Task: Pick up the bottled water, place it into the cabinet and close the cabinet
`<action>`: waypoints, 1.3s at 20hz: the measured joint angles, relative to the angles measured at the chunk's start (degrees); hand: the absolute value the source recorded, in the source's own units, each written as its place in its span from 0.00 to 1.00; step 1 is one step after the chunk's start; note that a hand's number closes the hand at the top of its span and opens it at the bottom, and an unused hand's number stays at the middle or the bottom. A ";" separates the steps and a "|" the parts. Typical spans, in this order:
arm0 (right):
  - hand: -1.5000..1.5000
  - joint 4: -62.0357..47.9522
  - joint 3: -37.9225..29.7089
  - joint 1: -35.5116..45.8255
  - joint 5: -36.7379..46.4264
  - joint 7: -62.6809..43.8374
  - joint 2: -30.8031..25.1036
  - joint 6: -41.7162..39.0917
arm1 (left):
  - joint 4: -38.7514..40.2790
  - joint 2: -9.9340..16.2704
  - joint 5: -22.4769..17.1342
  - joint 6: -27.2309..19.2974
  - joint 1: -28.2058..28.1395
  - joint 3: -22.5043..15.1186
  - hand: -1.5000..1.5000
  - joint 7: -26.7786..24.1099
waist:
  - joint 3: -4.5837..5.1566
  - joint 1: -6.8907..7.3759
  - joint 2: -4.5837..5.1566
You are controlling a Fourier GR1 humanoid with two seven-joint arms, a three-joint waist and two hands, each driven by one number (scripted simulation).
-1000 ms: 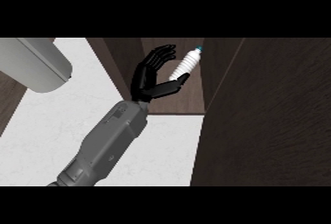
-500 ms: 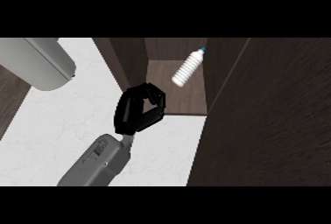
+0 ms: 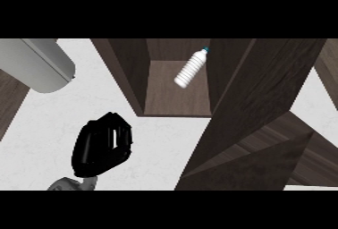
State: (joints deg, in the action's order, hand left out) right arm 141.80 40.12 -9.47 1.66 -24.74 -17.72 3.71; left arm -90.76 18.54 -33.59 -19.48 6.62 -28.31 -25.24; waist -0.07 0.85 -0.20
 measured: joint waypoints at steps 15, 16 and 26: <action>1.00 -6.88 11.20 20.79 9.89 -12.72 8.65 5.04 | -12.84 8.59 -3.25 6.29 -17.50 7.36 1.00 -2.50 | 0.23 0.58 -0.09; 1.00 -7.08 11.32 22.31 10.40 -12.79 8.08 6.00 | -12.74 8.96 -3.50 7.11 -18.39 7.83 1.00 -3.05 | 0.25 0.74 -0.08; 1.00 -15.16 7.52 34.83 8.35 -14.32 9.57 17.29 | -14.00 11.92 -5.78 12.27 -22.93 11.93 1.00 -4.73 | 0.28 2.15 0.40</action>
State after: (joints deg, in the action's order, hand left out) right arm 126.65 47.64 25.35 10.00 -39.06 -8.14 21.00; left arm -104.77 30.47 -39.37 -7.21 -16.31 -16.38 -29.96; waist 0.21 3.01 0.20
